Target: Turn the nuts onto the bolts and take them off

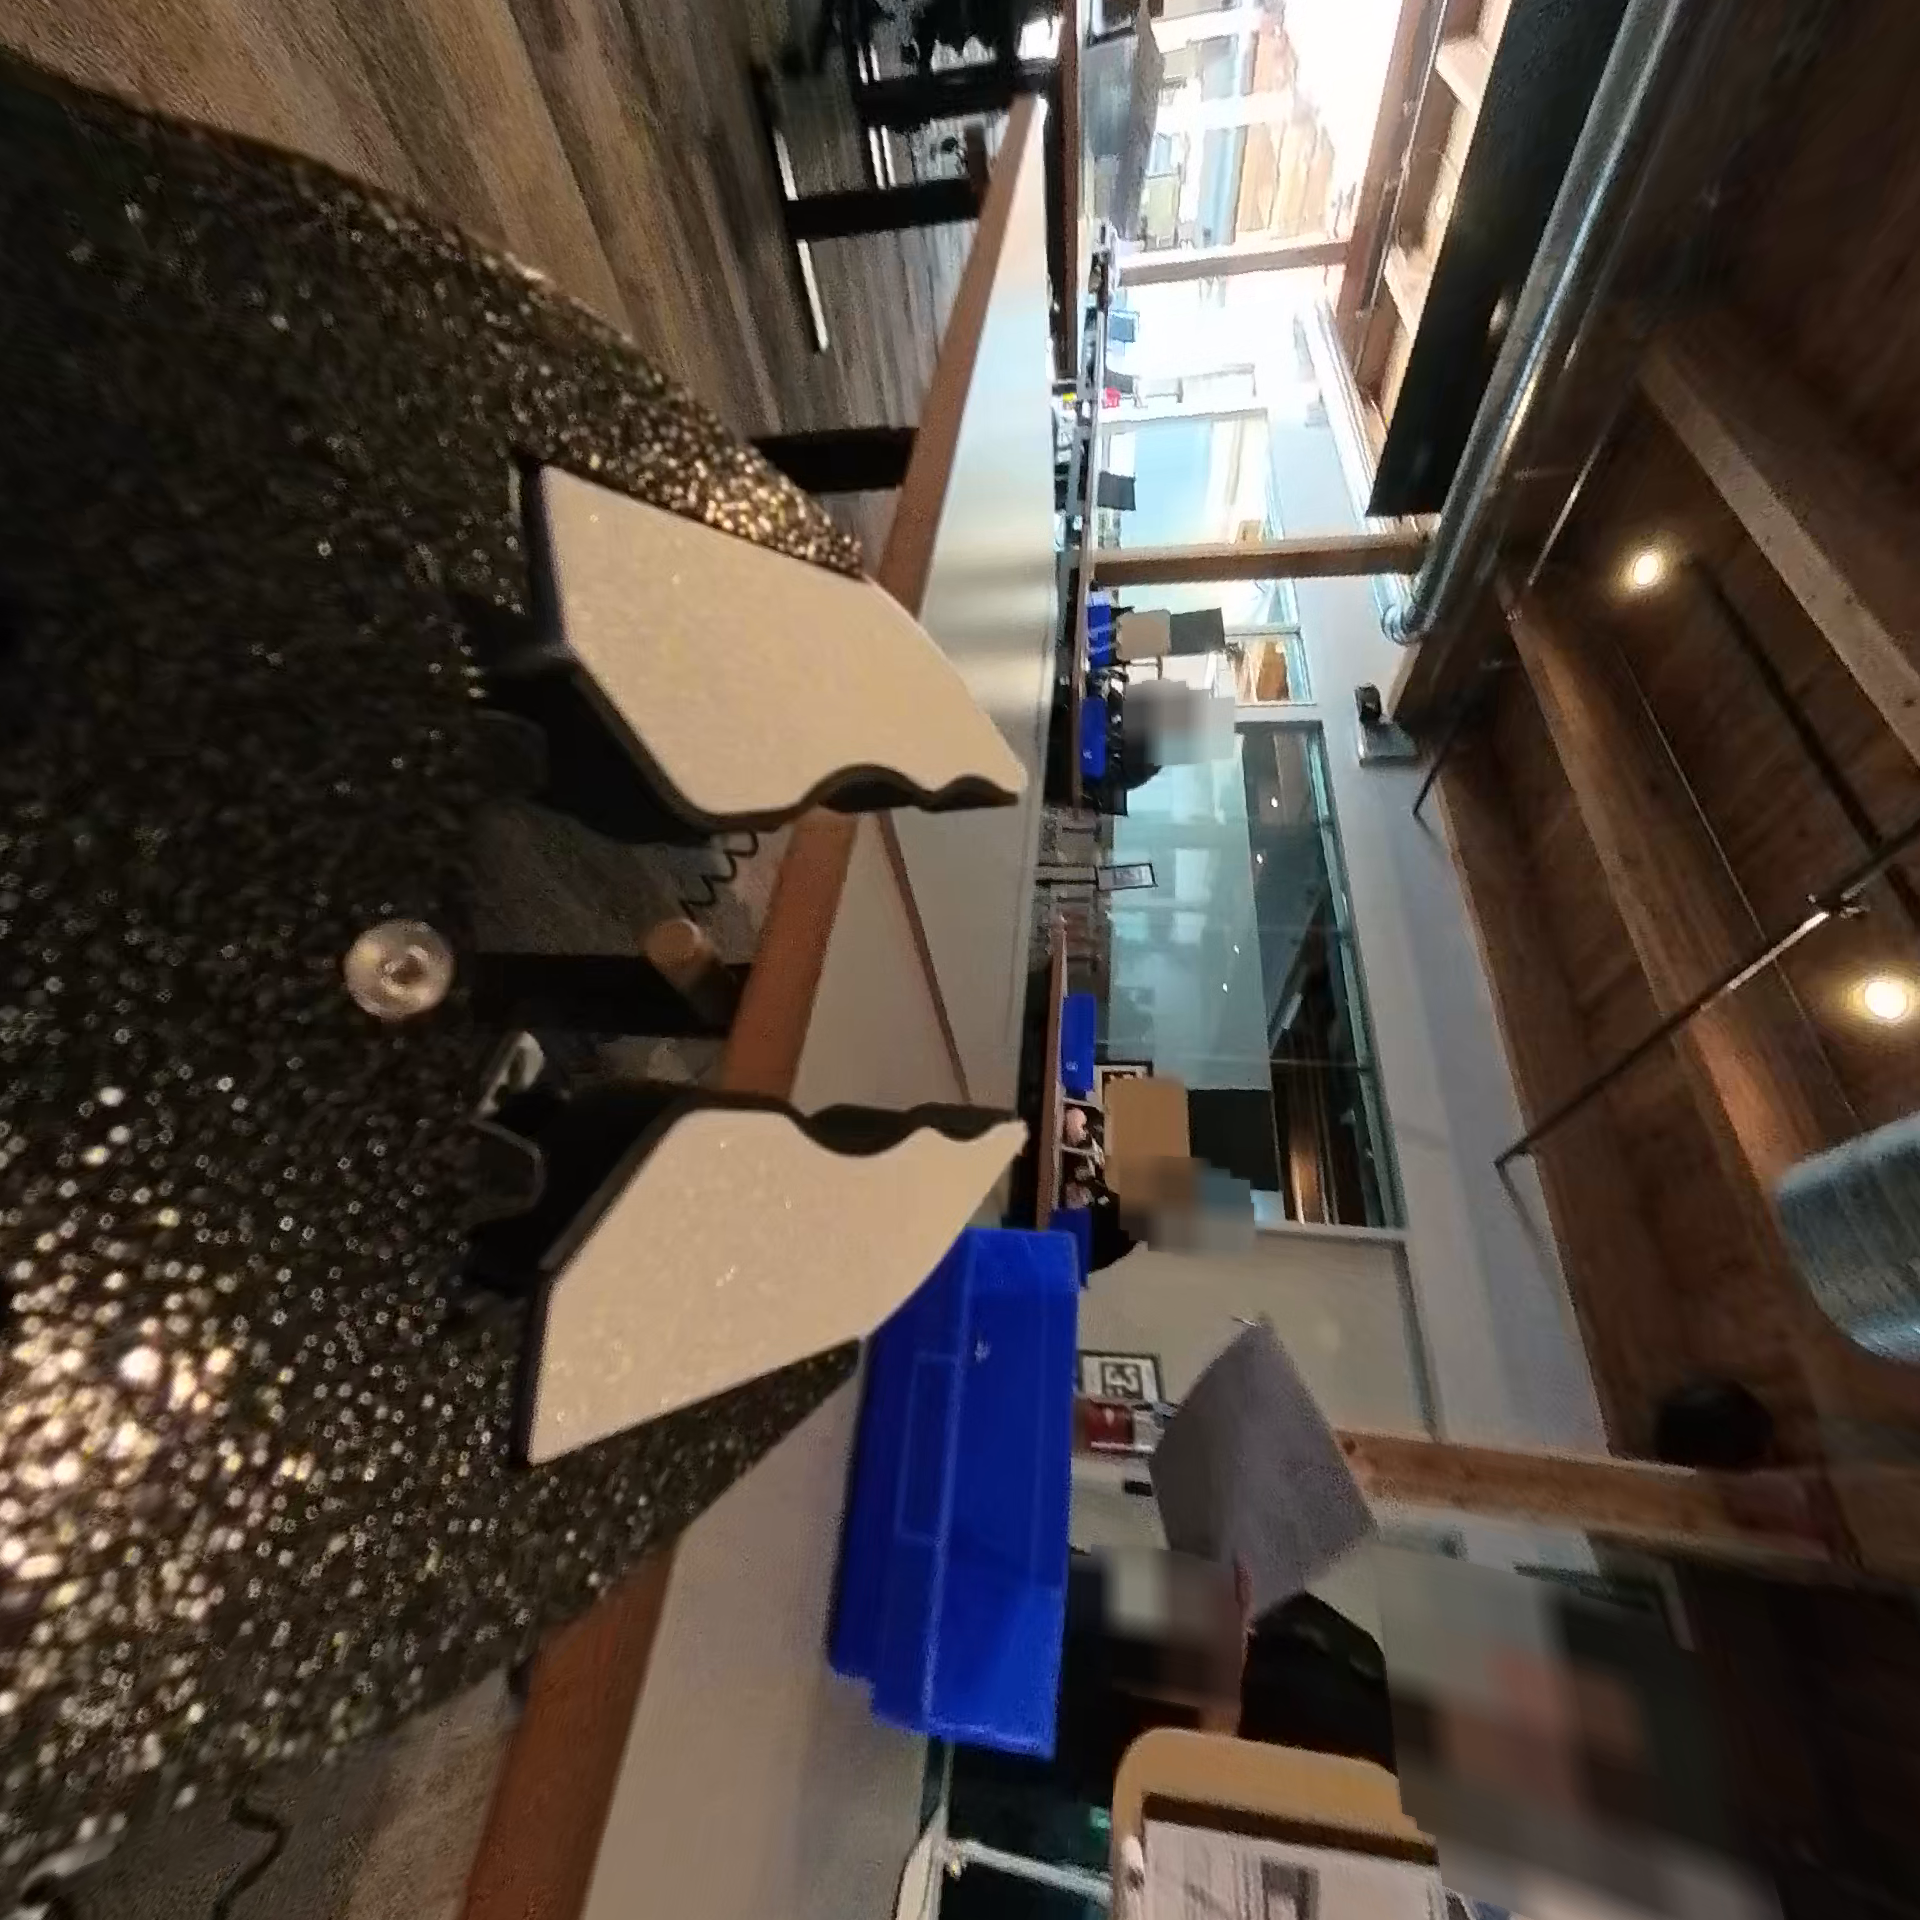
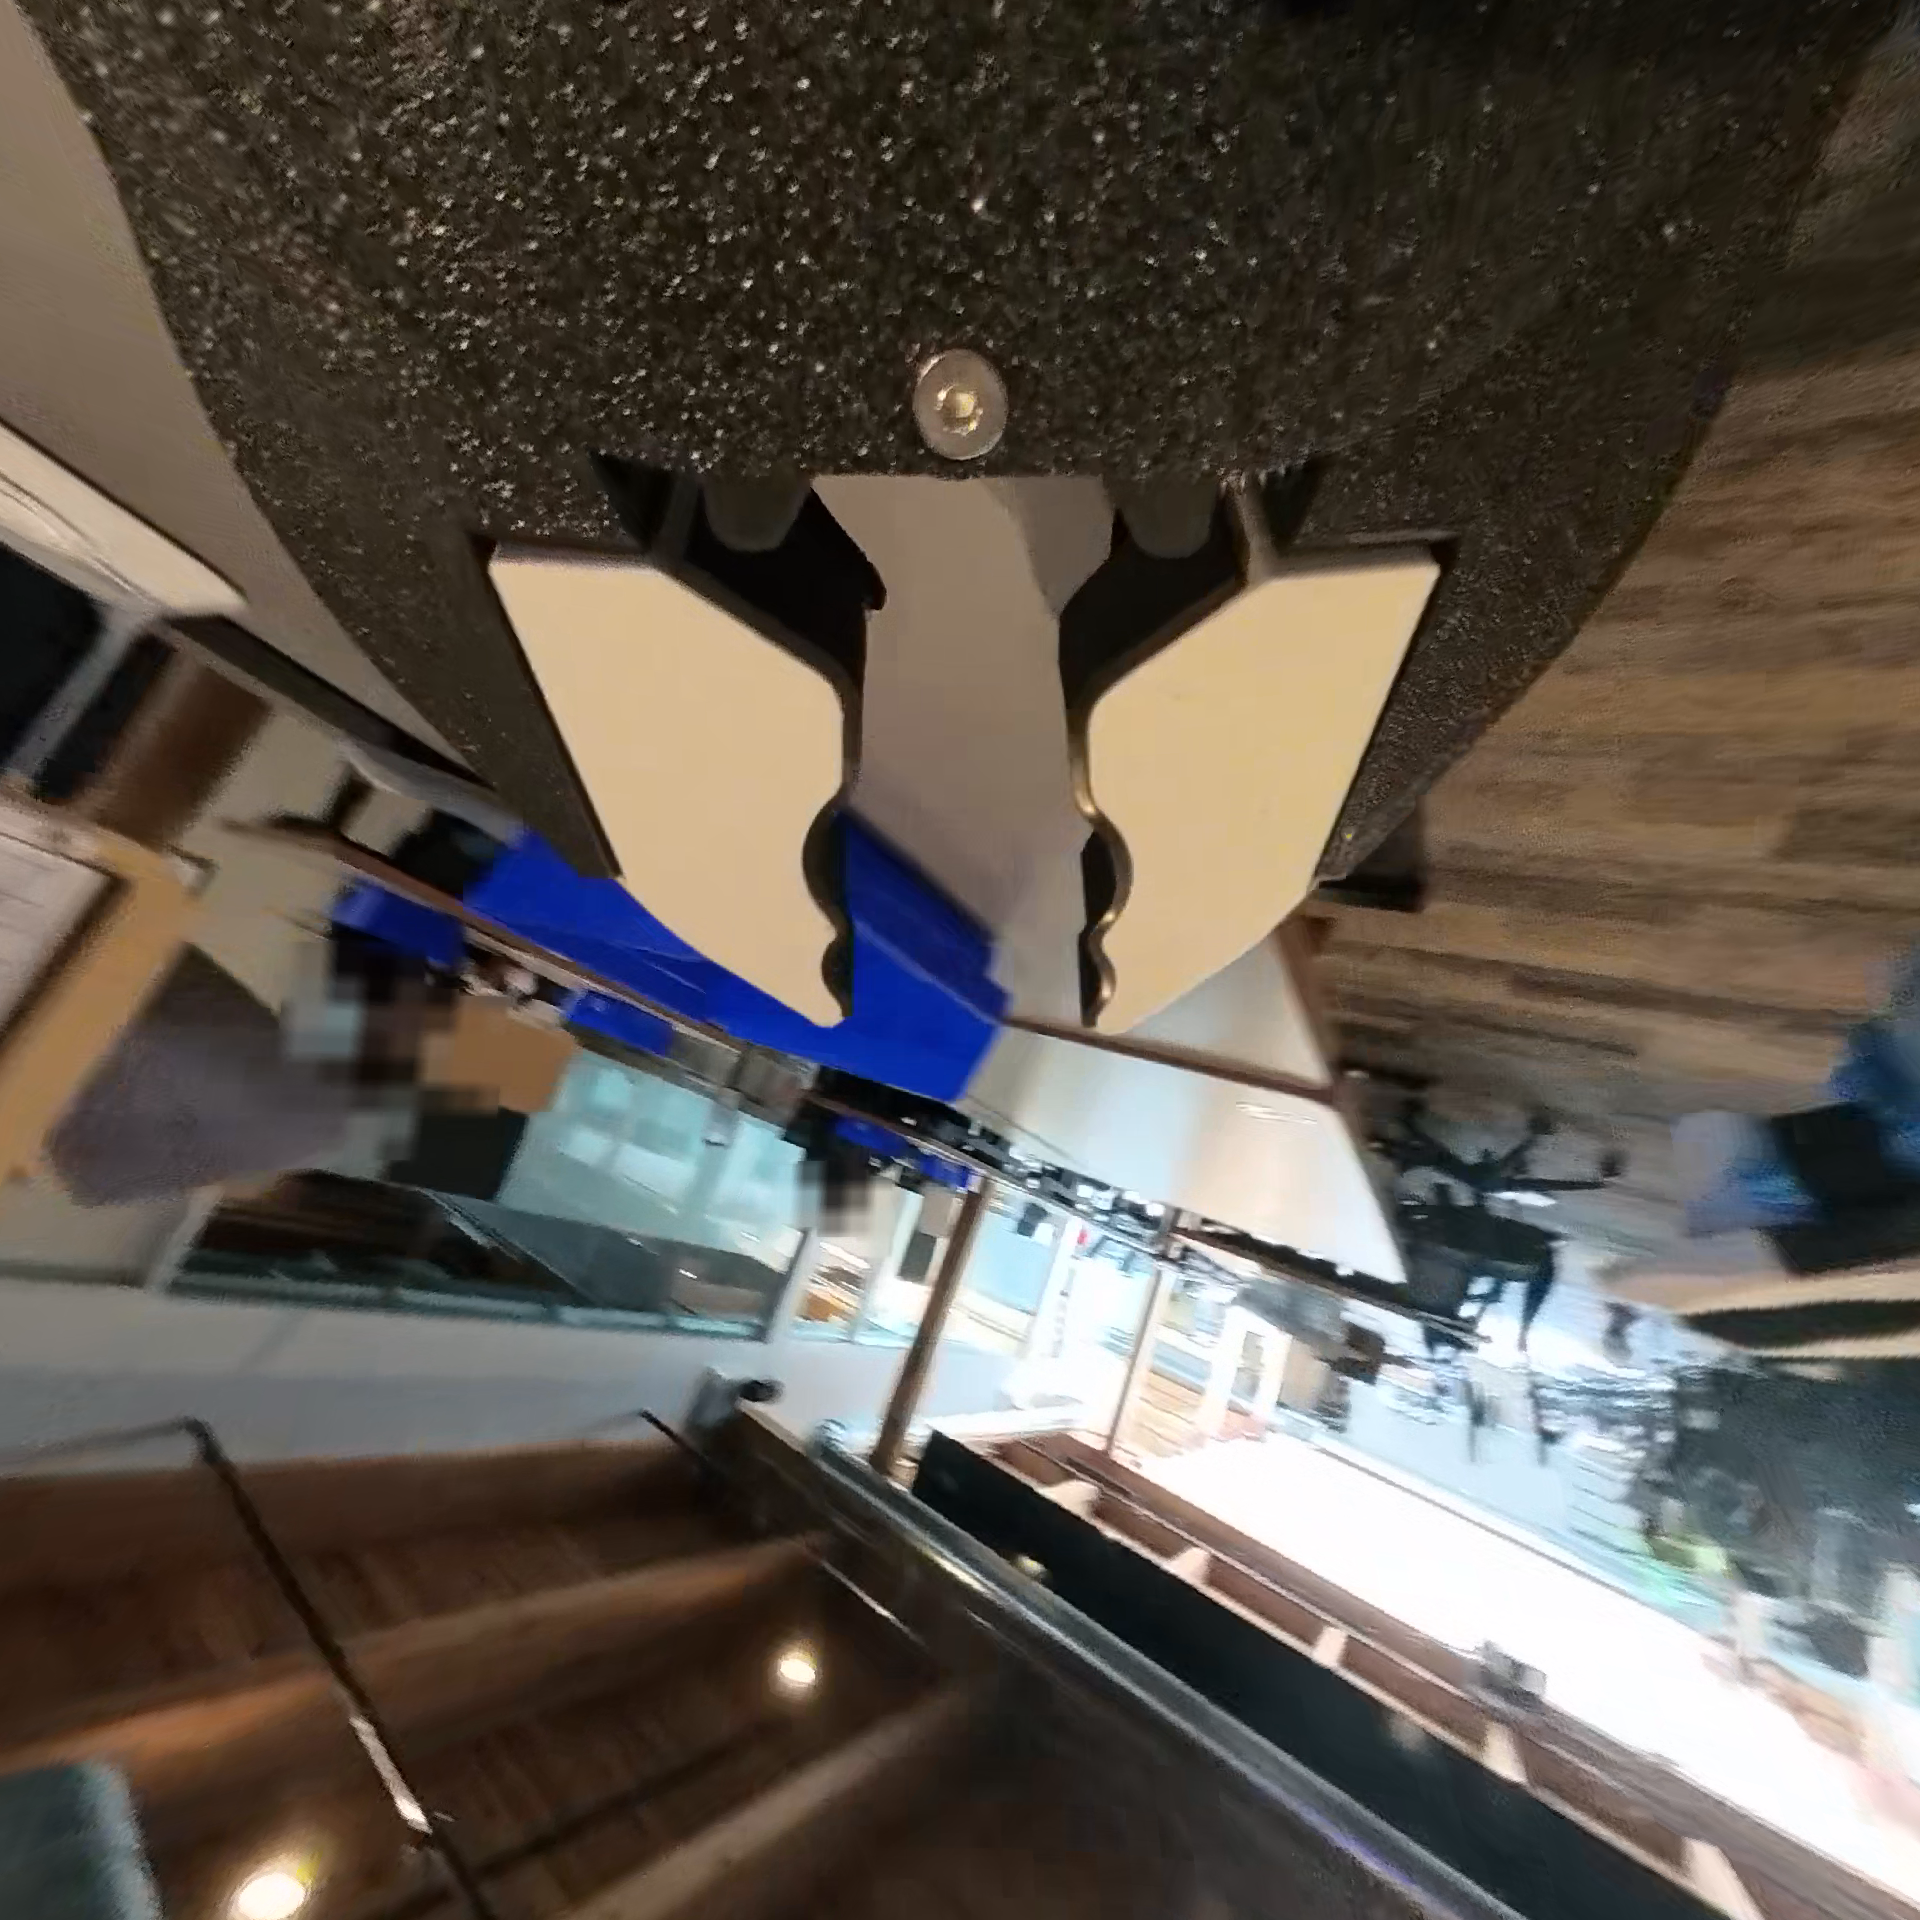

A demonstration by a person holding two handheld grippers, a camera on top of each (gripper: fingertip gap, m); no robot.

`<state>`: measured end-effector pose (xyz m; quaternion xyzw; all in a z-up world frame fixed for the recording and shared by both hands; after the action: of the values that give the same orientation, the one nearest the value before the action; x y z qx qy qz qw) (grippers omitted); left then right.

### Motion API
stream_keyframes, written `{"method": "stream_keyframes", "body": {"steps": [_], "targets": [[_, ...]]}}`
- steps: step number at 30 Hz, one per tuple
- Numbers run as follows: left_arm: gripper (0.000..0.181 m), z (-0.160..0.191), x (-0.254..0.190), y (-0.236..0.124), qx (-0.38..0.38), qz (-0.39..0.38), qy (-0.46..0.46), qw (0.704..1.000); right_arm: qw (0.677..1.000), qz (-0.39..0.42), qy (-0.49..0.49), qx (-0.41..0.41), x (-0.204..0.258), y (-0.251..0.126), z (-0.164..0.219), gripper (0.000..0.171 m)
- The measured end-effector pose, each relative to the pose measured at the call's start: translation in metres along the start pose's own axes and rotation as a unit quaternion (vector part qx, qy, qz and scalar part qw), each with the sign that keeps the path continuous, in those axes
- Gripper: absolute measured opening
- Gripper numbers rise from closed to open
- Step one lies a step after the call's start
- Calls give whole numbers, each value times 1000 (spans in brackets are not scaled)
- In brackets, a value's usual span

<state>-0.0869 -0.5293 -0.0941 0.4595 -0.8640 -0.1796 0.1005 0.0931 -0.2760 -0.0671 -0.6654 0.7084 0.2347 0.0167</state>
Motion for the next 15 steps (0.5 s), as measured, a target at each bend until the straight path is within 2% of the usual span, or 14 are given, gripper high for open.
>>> {"method": "stream_keyframes", "body": {"steps": [1,4,7,10,12,15], "targets": [[54,4,3,-3,8,-1,5,1000,1000,-16,-9,-7,21,1,-1,39],[53,9,9,-4,31,3,41,999,999,-19,-6,-33,39,16,-9,36],[47,-2,13,11,26,9,81,996,998,-13,11,-56,14,44,-18,36],[48,-5,19,40,28,3,96,995,999,3,3,-49,-16,78,-7,37],[49,3,21,60,36,7,89,995,999,8,17,-45,-26,94,5,37],[51,28,33,79,52,-6,93,994,996,-37,61,-50,-1,113,7,37]]}}
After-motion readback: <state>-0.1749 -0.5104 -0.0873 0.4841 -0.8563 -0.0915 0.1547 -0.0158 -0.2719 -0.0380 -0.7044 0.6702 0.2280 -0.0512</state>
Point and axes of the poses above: each gripper's, where its closed fingertips meet, y out along the fingers, z out of its underside, x = y × z across the jaws, the point moved 2 cm from there along -y, back along the fingers, and after that the axes turned 6 degrees about z, right-handed, at the moved point
